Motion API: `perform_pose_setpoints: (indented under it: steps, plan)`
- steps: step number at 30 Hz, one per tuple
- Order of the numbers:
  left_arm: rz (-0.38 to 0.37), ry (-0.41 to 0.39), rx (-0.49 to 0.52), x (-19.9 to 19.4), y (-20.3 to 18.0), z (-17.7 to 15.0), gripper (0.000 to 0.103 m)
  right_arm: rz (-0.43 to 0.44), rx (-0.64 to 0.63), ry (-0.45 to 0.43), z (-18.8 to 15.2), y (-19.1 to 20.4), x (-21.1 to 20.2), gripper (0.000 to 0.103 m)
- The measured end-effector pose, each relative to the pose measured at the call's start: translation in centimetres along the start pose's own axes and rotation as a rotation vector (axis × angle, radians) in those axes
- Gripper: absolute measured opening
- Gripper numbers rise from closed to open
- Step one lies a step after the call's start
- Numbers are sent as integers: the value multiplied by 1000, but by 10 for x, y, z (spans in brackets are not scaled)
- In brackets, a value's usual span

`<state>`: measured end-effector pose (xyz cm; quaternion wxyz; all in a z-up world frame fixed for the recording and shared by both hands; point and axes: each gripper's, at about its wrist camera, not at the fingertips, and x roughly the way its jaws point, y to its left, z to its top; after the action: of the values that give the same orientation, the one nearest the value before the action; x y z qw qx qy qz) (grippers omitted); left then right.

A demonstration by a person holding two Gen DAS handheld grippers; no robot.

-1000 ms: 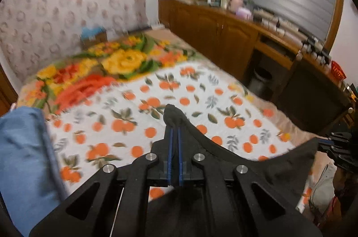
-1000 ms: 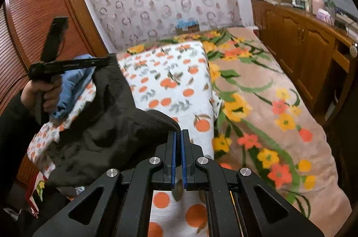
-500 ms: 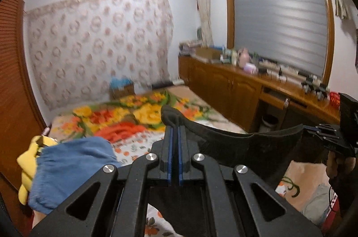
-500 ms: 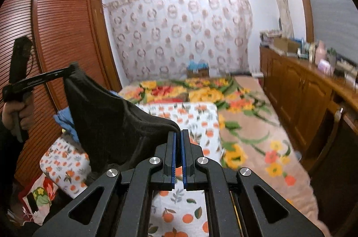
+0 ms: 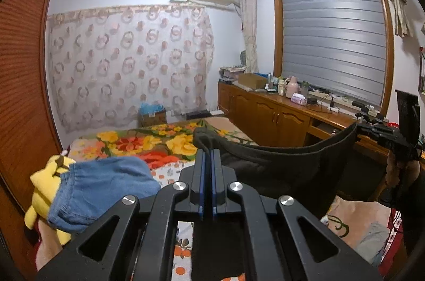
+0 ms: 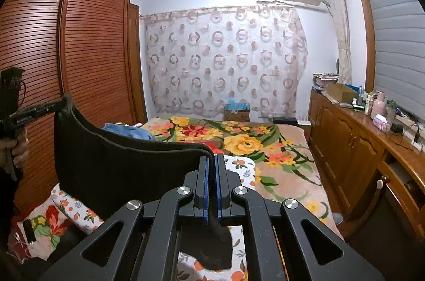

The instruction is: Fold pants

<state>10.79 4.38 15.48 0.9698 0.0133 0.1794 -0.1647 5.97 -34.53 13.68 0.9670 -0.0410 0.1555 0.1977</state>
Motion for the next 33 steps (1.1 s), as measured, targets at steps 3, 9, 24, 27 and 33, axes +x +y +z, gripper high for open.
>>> perform_pose_setpoints:
  steps: [3,9,24,27,33]
  plan:
    - [12,54,-19,37,10,-14,4,-5,-4,27,-1,-5,19,4]
    - [68,190,-35,144,29,-45,4,-26,1,147,-3,-22,115,4]
    - [158,303,-27,281,65,-49,4,-34,41,357,15,-68,330,4]
    - [166,324,-31,289,71,-55,4,-23,55,378,12,-78,348,4]
    - [144,364,-48,297,74,-59,15,-17,71,408,12,-77,355,4]
